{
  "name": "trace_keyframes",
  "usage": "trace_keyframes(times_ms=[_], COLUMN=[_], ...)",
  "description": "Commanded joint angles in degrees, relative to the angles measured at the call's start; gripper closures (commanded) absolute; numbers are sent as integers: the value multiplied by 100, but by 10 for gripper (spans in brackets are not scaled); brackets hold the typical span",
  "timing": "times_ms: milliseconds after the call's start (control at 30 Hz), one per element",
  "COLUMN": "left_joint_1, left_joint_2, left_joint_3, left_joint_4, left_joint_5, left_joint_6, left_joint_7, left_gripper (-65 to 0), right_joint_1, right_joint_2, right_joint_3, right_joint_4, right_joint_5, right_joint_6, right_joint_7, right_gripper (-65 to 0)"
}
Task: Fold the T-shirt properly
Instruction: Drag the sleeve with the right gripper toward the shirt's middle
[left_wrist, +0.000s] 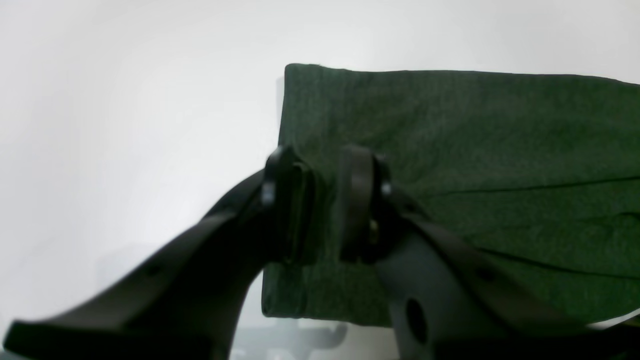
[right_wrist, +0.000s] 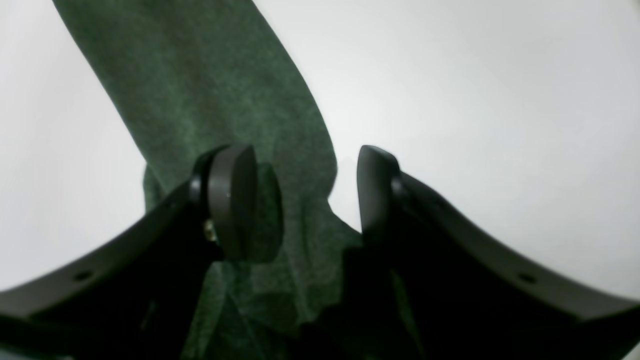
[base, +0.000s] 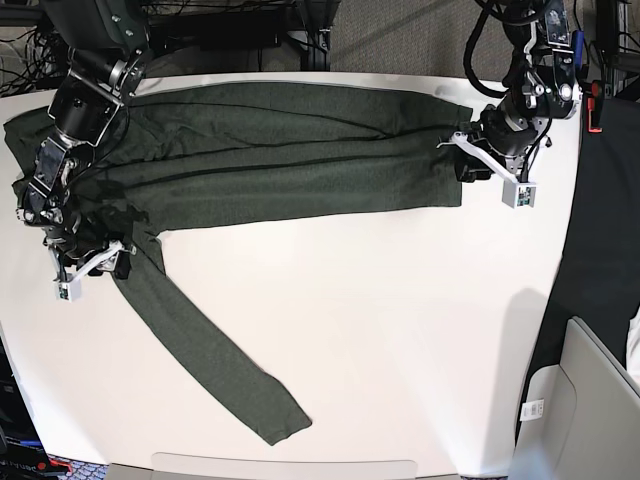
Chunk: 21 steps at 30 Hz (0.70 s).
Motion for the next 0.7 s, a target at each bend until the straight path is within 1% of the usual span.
trace_keyframes(times_ms=[0, 67, 100, 167, 267, 300, 333, 500, 600, 667], left_joint_1=[-31, -31, -31, -31, -31, -31, -31, -22, 57, 83], left_joint_2=[-43, -43, -43, -43, -43, -43, -43, -43, -43, -43], left_joint_3=[-13, -13, -22, -22, -39, -39, -39, -39, -48, -48], left_joint_4=[135, 144, 170, 196, 232, 249, 258, 267, 302, 302], left_joint_5=[-28, -28, -28, -28, -28, -28, -28, -28, -28, -28], left_joint_6=[-17, -17, -17, -17, -17, -17, -17, -17, -17, -17], left_joint_7=[-105, -105, -105, -96, -96, -96, -88, -88, -105, -114], left_gripper=[-155, -155, -155, -155, -155, -155, -155, -155, -155, -155], right_joint_1=[107, 107, 98, 89, 98, 98, 98, 37, -95, -201], right_joint_2=[55, 37, 2, -51, -68, -95, -139, -191, -174, -147], right_joint_3=[-15, -23, -23, -23, -23, -23, -23, -23, -23, -23], right_joint_4=[21, 21, 21, 21, 39, 56, 56, 382, 733, 980], right_joint_5=[-11, 7, 15, 15, 24, 24, 24, 68, 534, 859], right_joint_6=[27, 27, 36, 53, 62, 62, 62, 71, 71, 71], right_joint_7=[-64, -90, -90, -117, -451, -530, -609, -961, -1251, -1427], right_gripper=[-329, -323, -304, -225, -83, -52, -35, -29, -6, -5])
